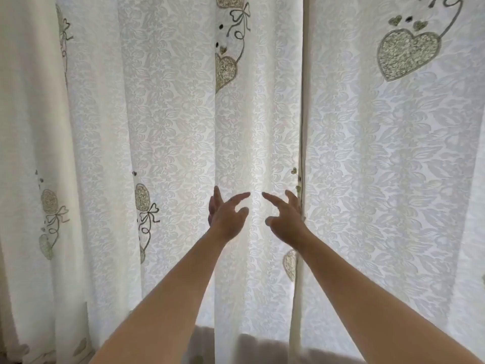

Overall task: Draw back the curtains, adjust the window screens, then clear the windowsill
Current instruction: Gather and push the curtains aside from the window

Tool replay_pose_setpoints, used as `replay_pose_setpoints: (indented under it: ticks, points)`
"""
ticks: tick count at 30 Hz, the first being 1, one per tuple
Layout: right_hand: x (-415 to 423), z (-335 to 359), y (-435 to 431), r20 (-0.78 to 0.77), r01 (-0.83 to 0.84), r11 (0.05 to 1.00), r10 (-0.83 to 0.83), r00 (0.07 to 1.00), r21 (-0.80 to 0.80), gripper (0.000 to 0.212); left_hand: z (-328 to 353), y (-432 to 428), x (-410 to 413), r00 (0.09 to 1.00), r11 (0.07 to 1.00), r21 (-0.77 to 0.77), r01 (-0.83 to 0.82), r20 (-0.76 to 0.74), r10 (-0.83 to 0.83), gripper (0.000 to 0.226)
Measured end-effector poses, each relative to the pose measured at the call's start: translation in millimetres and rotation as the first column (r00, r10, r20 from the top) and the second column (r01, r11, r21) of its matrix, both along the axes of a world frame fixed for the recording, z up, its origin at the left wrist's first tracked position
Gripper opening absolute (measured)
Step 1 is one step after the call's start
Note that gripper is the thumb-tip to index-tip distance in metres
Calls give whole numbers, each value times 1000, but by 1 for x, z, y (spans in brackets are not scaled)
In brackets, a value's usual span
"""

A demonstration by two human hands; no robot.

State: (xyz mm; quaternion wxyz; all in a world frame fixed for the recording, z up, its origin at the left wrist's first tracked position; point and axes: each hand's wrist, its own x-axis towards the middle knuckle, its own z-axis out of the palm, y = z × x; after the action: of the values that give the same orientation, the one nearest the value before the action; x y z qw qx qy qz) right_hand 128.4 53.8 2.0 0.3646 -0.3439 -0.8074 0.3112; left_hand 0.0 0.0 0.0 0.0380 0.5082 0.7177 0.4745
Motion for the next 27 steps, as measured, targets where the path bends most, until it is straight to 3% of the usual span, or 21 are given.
replay_pose_setpoints:
  ticks: [3, 7, 11, 14, 16, 19, 21, 22, 24, 26, 27]
  points:
    - [-21, 12, 23, 24, 101, 994, -102, 994, 51, 68, 12, 29, -19, 999, 999, 28, -44, -30, 45, 40]
    - [-46, 16, 54, 11, 218, 968, -221, 975, 124, 72, 18, 57, -37, 996, 982, 176, -74, -38, 82, 48]
    - [-60, 15, 71, -83, 175, 975, -164, 983, 136, 75, 19, 63, -39, 996, 941, 330, -77, -19, 88, 48]
    - [-71, 16, 70, -283, 40, 990, 1, 959, 138, 64, 23, 66, -43, 998, 922, 383, -64, 24, 60, 49]
    - [-78, 24, 58, -430, -134, 989, 150, 890, 68, 51, 29, 70, -43, 997, 922, 387, -34, 71, 7, 55]
    - [-88, 36, 47, -637, -494, 866, 336, 694, -82, 29, 36, 70, -43, 992, 914, 406, -5, 119, -48, 57]
    - [-91, 38, 46, -661, -584, 801, 368, 654, -133, 24, 41, 64, -44, 993, 893, 448, -44, 114, -8, 48]
    - [-93, 37, 46, -619, -538, 834, 361, 697, -120, 21, 43, 61, -45, 995, 882, 469, -52, 103, 3, 49]
    - [-100, 33, 40, -521, -274, 962, 237, 820, 6, 19, 44, 56, -46, 999, 876, 483, -23, 52, -3, 62]
    - [-110, 31, 31, -550, 5, 997, 38, 834, 76, 23, 43, 52, -50, 998, 871, 490, -25, 56, -2, 74]
    - [-116, 30, 27, -572, 56, 996, -8, 821, 66, 35, 43, 49, -54, 994, 873, 487, -39, 105, -14, 74]
